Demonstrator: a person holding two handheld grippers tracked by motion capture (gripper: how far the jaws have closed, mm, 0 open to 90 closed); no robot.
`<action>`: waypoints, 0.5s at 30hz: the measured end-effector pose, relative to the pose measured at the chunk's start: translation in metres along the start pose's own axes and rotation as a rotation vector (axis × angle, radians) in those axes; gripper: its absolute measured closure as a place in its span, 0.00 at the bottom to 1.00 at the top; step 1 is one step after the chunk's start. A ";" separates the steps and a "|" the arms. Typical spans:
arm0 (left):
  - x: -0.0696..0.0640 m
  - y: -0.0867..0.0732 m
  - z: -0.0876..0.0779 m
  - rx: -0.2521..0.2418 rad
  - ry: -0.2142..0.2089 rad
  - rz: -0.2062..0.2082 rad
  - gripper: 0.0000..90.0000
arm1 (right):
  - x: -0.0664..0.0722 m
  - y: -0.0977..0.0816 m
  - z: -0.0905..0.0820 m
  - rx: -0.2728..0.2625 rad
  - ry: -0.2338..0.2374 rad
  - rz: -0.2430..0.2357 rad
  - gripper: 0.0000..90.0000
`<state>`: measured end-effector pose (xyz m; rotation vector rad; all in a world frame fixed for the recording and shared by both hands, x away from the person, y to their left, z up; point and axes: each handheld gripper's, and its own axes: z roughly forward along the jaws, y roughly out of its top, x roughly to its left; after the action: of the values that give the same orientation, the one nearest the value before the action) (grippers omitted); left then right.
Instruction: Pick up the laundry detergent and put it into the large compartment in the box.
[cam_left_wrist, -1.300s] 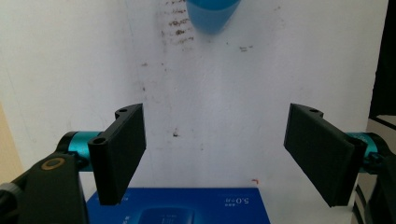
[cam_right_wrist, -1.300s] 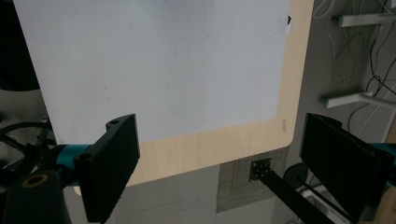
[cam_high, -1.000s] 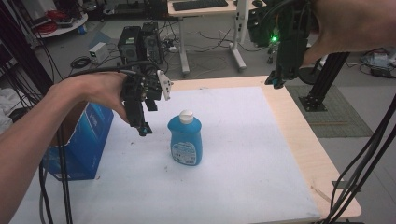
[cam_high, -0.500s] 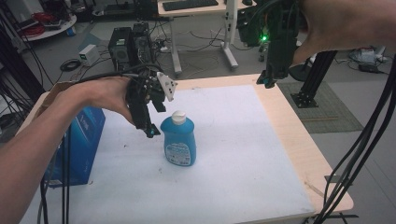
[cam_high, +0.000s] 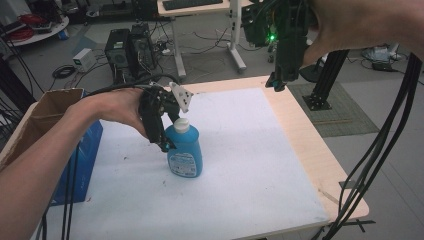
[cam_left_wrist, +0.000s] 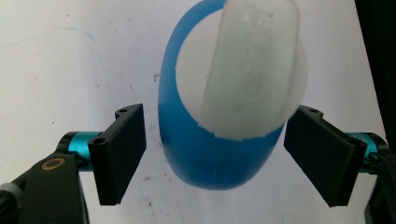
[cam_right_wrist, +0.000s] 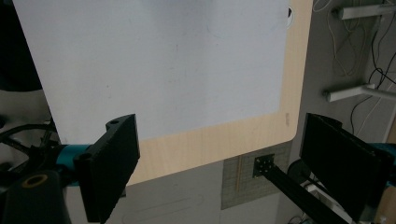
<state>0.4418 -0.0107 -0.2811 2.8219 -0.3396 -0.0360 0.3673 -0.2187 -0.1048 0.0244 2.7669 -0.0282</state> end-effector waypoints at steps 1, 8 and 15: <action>0.001 0.001 0.002 -0.003 -0.005 0.000 0.23 | 0.000 0.000 0.000 0.000 0.000 0.000 0.13; 0.003 0.003 0.007 -0.012 -0.014 0.004 0.23 | -0.001 0.001 0.002 0.001 0.004 0.002 0.13; 0.003 0.007 0.009 -0.027 -0.018 0.009 0.24 | -0.003 0.001 0.003 0.007 0.004 -0.007 0.13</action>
<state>0.4429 -0.0205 -0.2872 2.7950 -0.3527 -0.0637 0.3711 -0.2178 -0.1065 0.0161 2.7713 -0.0396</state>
